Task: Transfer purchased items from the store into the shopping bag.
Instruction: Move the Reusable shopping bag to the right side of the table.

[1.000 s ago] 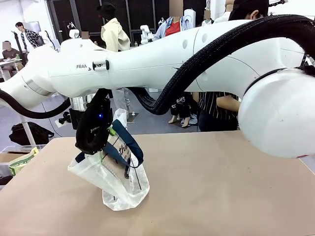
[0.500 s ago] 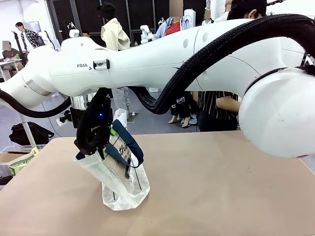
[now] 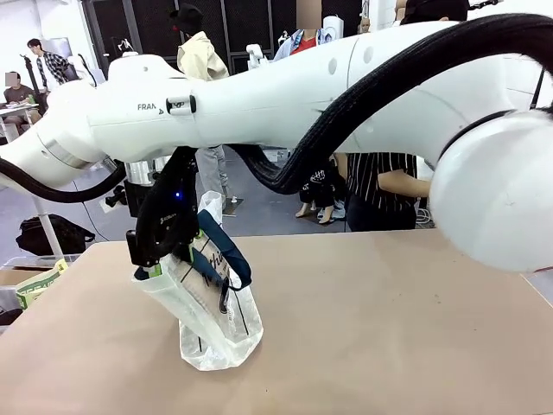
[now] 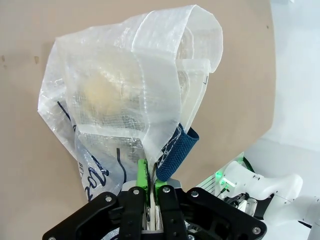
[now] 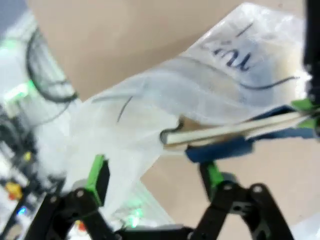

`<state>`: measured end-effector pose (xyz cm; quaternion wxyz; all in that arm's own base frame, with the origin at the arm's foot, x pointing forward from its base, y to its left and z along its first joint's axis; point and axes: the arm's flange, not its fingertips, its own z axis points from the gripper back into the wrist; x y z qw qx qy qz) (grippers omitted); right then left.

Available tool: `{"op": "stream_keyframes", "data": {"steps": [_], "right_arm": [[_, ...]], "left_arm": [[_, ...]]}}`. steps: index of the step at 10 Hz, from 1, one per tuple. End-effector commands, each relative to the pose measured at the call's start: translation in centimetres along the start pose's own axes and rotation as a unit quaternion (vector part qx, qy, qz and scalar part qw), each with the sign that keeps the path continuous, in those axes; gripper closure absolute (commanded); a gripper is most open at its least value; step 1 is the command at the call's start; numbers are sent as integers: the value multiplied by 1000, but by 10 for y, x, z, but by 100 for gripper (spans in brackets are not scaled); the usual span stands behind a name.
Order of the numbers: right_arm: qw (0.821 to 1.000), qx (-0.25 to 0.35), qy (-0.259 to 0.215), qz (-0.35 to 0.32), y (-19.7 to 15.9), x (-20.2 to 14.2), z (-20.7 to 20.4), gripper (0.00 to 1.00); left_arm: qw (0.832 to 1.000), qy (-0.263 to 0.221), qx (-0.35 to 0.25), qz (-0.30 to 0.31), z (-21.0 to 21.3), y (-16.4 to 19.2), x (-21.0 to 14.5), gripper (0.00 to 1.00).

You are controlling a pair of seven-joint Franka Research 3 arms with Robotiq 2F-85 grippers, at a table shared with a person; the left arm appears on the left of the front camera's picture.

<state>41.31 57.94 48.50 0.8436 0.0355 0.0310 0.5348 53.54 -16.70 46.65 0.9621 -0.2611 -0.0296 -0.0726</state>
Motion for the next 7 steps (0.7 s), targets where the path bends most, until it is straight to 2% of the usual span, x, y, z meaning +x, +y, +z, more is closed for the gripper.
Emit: {"op": "stream_keyframes", "data": {"steps": [1, 3, 5, 7], "right_arm": [[999, -15, -35, -26, 0, -37, 6, 0], [995, -4, -85, -59, -11, -71, 22, 0], [986, -6, -128, -108, -31, -121, 39, 0], [964, -21, -166, -207, -72, -185, 59, 0]], "left_arm": [[1000, 2, -8, 4, 0, 0, -1, 100], [1000, 5, -8, 3, 0, 1, 0, 100], [1000, 5, -6, 3, 0, -1, 1, 100], [1000, 3, -2, 1, 1, -1, -1, 100]]}}
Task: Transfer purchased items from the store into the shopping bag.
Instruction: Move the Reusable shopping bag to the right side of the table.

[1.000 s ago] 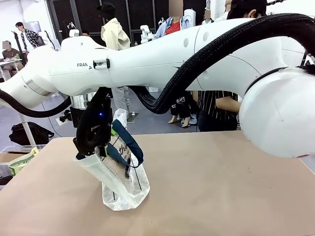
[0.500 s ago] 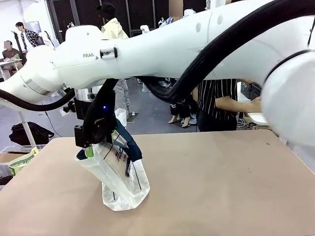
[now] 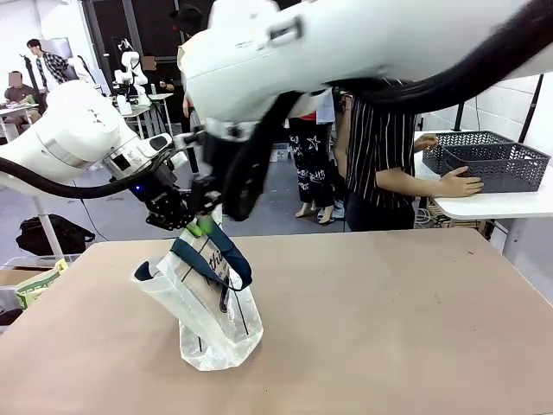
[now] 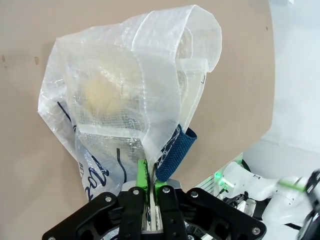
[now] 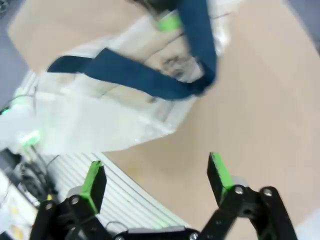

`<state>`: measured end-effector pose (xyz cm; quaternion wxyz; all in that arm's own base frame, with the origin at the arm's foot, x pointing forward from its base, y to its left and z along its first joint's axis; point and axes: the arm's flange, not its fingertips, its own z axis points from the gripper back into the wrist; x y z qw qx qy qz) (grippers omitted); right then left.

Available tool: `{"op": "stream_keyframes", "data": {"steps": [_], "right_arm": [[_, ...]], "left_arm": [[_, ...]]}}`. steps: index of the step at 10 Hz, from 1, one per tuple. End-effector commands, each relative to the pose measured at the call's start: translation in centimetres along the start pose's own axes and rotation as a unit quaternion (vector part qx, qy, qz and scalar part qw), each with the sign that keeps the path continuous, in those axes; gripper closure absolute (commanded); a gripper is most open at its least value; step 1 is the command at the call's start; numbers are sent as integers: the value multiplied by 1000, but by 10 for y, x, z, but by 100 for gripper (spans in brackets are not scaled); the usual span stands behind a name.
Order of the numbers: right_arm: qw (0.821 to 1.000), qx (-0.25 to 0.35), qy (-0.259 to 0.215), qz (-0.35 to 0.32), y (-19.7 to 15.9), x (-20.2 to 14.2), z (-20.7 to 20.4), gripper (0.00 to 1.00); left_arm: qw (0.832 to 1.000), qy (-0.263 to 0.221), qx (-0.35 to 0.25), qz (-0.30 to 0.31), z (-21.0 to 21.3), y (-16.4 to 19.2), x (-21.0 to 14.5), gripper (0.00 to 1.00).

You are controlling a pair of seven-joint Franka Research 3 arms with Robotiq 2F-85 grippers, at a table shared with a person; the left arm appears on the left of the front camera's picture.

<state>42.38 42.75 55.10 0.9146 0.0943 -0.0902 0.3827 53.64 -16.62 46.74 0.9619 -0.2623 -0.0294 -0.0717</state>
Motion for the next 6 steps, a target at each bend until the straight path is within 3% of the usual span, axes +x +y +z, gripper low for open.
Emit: {"op": "stream_keyframes", "data": {"steps": [1, 4, 6], "right_arm": [[994, -9, -31, -106, -56, -70, 16, 0], [953, -30, -18, -301, -163, -129, 40, 0], [903, -49, 2, -427, -225, -173, 47, 0]], "left_arm": [[1000, 0, -3, 0, 1, -2, -3, 100], [1000, -3, 16, -8, 2, -5, -3, 100], [1000, -8, 24, -9, 1, -10, -5, 100]]}}
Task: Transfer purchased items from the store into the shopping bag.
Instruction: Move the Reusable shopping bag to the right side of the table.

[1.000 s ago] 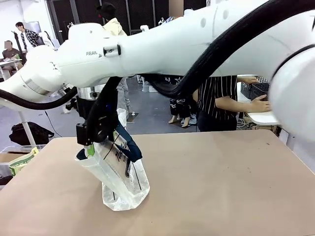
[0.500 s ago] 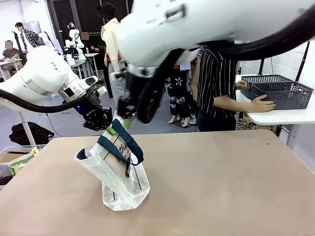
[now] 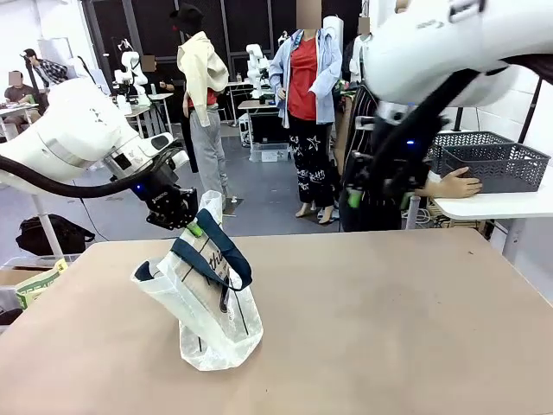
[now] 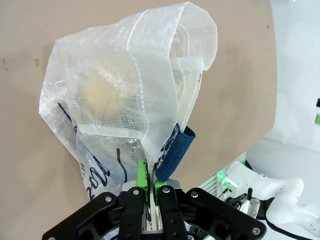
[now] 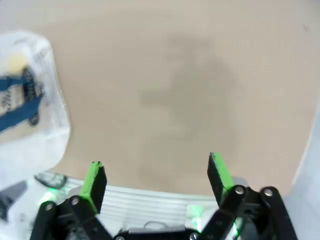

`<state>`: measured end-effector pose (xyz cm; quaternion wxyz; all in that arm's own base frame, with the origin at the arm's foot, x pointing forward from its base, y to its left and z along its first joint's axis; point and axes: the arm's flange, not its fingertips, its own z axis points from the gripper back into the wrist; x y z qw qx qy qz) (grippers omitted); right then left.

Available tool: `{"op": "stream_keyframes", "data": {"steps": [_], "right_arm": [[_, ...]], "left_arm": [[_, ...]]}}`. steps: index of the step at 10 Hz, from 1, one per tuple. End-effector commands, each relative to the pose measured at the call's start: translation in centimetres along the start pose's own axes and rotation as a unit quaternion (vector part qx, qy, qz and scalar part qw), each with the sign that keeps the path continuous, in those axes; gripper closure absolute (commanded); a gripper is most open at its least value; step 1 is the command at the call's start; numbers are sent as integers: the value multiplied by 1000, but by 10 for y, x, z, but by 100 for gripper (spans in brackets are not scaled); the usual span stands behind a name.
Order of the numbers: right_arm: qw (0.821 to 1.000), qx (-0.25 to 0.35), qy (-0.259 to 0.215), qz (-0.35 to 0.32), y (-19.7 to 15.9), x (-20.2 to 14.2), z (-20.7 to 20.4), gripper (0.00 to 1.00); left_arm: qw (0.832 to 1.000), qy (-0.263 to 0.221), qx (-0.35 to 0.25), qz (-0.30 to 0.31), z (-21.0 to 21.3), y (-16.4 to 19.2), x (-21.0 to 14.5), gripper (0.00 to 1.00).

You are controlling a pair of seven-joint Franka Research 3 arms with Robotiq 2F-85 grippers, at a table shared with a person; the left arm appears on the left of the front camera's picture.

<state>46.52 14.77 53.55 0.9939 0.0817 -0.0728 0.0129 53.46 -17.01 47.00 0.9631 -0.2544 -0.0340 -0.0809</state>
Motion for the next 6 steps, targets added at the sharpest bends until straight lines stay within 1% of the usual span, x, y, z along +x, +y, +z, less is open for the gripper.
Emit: {"op": "stream_keyframes", "data": {"steps": [1, 3, 4, 5, 6], "right_arm": [[995, -17, 21, -101, -27, -6, -5, 0], [974, -49, 33, -219, -83, -11, -17, 0], [968, -48, 38, -242, -103, -17, -20, 0], [967, -34, 47, -250, -113, -18, -23, 0], [976, -42, 35, -211, -102, -6, -19, 0]], "left_arm": [[1000, -7, 17, 1, 1, -5, -3, 100], [1000, -6, 29, 1, 0, -6, -1, 100], [999, -6, 36, -1, -1, -7, 0, 100], [999, -9, 38, -2, -1, -8, 1, 100], [999, -13, 47, 3, -2, -11, 2, 100]]}}
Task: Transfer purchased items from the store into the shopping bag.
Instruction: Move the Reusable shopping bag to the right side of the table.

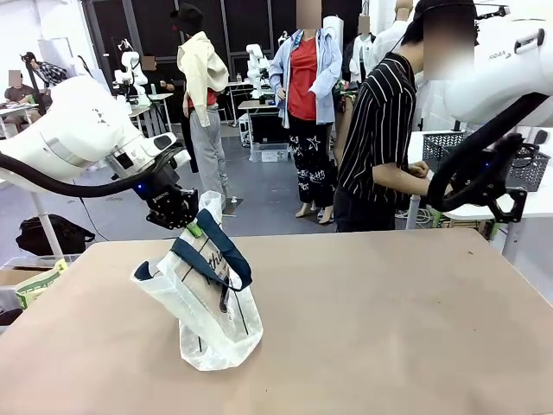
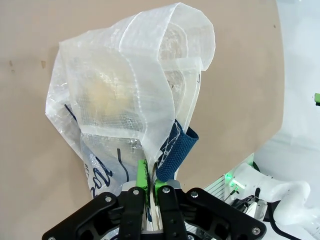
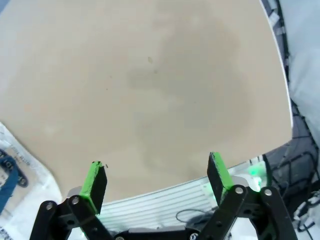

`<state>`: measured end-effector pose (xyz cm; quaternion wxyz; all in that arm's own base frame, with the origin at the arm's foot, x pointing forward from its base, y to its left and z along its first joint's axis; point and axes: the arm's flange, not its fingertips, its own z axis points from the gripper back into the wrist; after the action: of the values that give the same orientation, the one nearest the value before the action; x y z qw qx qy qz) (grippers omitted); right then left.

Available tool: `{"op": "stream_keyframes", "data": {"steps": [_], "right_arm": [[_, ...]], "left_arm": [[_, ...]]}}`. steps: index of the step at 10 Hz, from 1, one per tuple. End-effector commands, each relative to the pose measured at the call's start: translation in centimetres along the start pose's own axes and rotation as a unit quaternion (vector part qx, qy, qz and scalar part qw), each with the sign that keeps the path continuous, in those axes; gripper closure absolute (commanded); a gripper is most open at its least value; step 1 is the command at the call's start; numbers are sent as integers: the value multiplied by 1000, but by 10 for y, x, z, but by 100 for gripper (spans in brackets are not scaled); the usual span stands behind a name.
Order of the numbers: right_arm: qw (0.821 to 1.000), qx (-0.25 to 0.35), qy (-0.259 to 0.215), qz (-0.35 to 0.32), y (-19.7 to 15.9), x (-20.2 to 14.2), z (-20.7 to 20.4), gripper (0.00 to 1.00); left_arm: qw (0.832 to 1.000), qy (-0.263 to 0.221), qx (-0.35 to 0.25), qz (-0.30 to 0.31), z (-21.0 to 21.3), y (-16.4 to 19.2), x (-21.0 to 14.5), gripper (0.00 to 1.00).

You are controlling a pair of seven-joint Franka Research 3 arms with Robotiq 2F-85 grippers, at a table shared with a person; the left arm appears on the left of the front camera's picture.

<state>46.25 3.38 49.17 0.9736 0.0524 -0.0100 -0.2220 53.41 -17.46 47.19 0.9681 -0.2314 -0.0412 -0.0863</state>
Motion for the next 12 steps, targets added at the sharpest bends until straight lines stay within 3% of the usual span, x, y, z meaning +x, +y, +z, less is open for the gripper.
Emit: {"op": "stream_keyframes", "data": {"steps": [1, 4, 7, 9, 12], "right_arm": [[1000, 3, -8, 26, 17, -4, 6, 0], [1000, 3, -8, 26, 17, -4, 6, 0], [1000, 3, -8, 26, 17, -4, 6, 0], [1000, 3, -8, 26, 17, -4, 6, 0], [1000, 3, -8, 26, 17, -4, 6, 0]], "left_arm": [[999, -15, 33, 17, 0, -10, 1, 100], [996, -51, 66, 18, 19, -17, -1, 100], [982, -92, 153, 56, 81, -5, -6, 100], [969, -122, 183, 116, 126, 16, -6, 100], [949, -121, 208, 204, 177, 71, -7, 100]]}}
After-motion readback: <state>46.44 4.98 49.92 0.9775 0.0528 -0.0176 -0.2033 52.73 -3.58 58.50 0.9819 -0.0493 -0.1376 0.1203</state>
